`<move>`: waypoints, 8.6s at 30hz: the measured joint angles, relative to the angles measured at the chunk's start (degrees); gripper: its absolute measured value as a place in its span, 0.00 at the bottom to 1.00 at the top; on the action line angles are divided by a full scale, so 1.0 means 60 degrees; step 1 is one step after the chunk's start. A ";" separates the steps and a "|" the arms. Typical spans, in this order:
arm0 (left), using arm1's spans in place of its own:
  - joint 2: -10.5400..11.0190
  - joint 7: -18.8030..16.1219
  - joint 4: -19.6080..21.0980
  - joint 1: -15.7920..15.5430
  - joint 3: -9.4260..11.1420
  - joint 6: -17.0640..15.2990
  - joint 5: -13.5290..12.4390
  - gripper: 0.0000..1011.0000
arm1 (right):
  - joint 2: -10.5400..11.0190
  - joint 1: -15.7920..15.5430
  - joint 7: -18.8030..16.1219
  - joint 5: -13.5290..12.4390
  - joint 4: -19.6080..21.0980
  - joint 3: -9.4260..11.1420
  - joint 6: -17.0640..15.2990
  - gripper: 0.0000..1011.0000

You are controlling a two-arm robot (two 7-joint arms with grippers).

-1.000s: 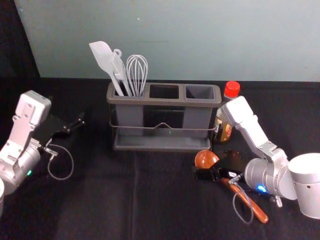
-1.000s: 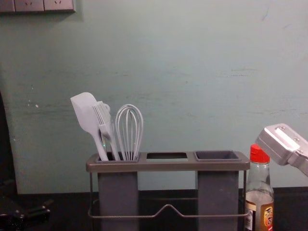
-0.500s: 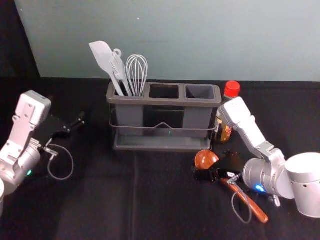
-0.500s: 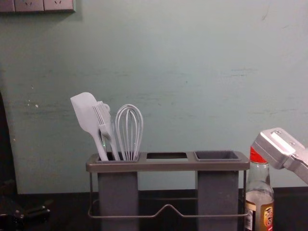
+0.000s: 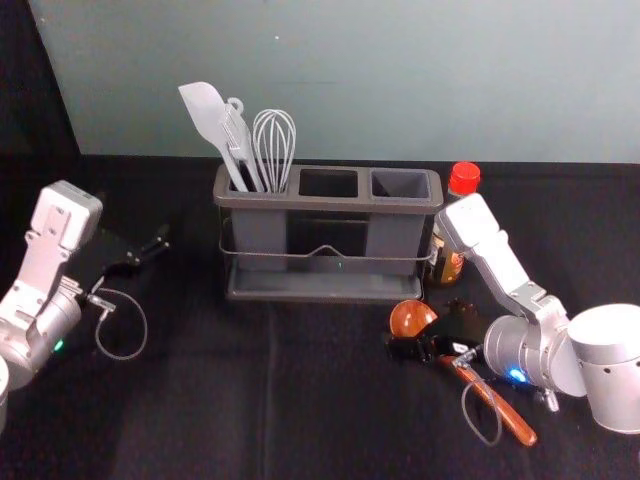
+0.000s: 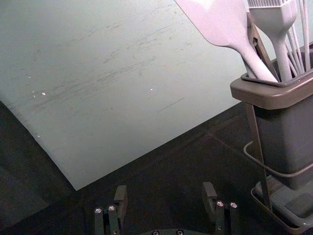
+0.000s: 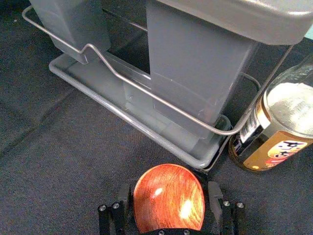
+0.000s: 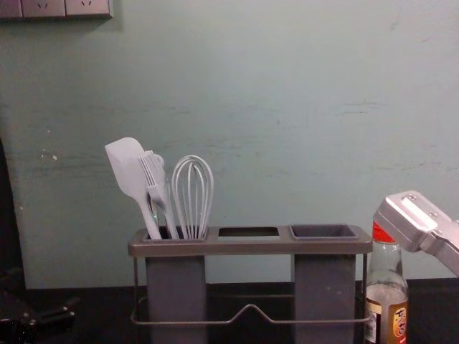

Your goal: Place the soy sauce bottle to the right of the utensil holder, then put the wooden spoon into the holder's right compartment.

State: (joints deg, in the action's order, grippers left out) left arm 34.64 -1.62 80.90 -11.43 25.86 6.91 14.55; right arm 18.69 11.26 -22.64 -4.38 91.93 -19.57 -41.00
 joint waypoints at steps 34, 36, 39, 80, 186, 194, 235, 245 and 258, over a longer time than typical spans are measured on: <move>0.0000 0.0000 0.0000 0.0000 0.0001 0.0000 0.0000 0.99 | 0.0632 -0.0663 -0.0449 -0.0050 0.2052 0.0094 -0.0373 0.83; 0.0000 0.0000 0.0000 0.0000 0.0000 0.0000 0.0000 0.99 | 0.0721 -0.0771 -0.0512 -0.0140 0.2318 0.0149 -0.0336 0.83; 0.0000 0.0000 0.0000 0.0000 0.0001 0.0000 0.0000 0.99 | 0.0795 -0.0972 -0.0571 -0.0357 0.2613 0.0307 0.0053 0.83; 0.0000 0.0000 0.0000 0.0000 0.0000 0.0000 0.0000 0.99 | 0.0345 -0.2752 -0.0184 -0.1866 0.2589 0.1534 0.9060 0.83; 0.0000 0.0000 0.0000 0.0000 0.0000 0.0000 0.0000 0.99 | -0.1955 0.2326 -0.1023 -0.1810 -0.4737 0.0272 1.2537 0.83; 0.0000 0.0000 0.0000 -0.0001 0.0000 0.0000 0.0000 0.99 | -0.2063 0.2029 -0.0843 -0.1833 -0.4720 0.0502 1.2714 0.83; 0.0000 0.0000 0.0000 -0.0001 0.0000 0.0000 0.0000 0.99 | -0.2293 0.1771 -0.0897 -0.1892 -0.4723 0.0908 1.2940 0.99; 0.0000 0.0000 0.0000 0.0000 0.0001 0.0000 0.0000 0.99 | -0.2100 0.1468 -0.0857 -0.2066 -0.3516 0.1128 1.2874 0.99; 0.0001 0.0000 0.0000 -0.0001 0.0000 0.0000 0.0000 0.99 | -0.1695 0.0880 -0.0058 -0.1949 -0.2236 0.2415 1.3171 0.99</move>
State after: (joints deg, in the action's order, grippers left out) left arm 34.65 -1.62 80.90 -11.43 25.86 6.91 14.55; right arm 8.52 16.54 -22.99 -16.07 78.51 -5.07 38.03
